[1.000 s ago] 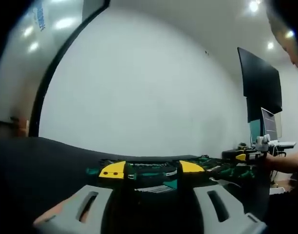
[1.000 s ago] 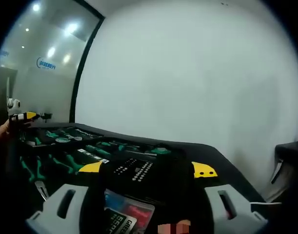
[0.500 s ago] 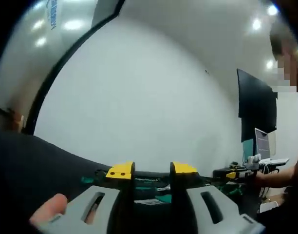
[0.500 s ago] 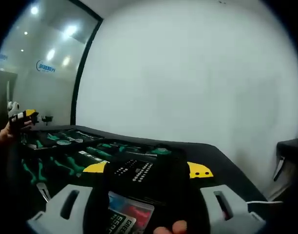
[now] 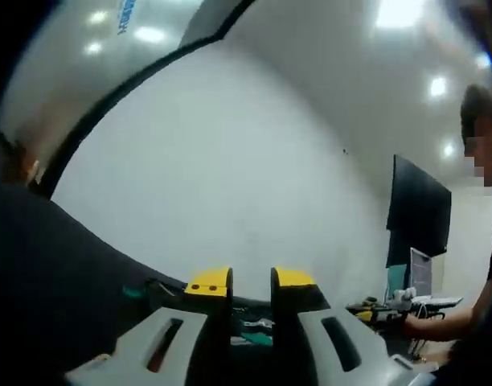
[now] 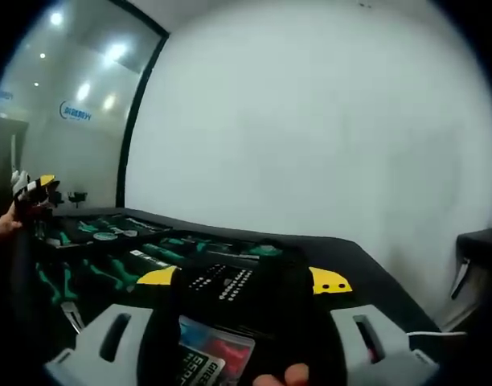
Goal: Pick up the tools and put them into their designated positions in the toolbox.
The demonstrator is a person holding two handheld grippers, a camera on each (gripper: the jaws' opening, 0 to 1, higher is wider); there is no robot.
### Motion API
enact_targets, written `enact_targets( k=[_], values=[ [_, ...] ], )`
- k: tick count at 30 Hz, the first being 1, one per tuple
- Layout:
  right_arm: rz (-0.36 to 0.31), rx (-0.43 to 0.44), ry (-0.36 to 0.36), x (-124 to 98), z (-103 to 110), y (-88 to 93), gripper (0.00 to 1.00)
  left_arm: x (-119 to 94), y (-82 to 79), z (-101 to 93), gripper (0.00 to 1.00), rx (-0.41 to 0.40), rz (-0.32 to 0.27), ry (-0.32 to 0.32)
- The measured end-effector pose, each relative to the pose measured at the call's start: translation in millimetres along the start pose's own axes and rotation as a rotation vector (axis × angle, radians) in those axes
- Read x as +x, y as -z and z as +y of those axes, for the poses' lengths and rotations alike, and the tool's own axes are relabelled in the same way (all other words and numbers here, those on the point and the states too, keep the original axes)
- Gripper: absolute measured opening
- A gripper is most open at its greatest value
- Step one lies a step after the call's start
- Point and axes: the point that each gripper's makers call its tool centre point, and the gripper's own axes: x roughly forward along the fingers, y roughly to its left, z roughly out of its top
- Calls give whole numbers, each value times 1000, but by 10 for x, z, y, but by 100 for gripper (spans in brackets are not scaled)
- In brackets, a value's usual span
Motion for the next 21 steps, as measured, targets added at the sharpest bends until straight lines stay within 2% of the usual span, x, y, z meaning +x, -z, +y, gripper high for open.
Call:
enact_targets(
  k=[3,5,8,12,15,21],
  values=[
    [3,-4,2,-2,4,5,58,70,247,-26,16,97,120,-1],
    [-1,0,5,-8,-3,-6,58,88,340,-79,16,152,164,20],
    [-7,8,7,-13,-12,-17,58,100,312,-58,16,148,148,19],
    [-5,8,5,-12,-7,-11,58,101,190,-1,16,87,92,16],
    [10,-5,0,-5,11,21,58,103,190,27,16,73,93,-4],
    [23,-16,-6,-5,30,48,58,89,197,-16,16,65,96,18]
  ],
)
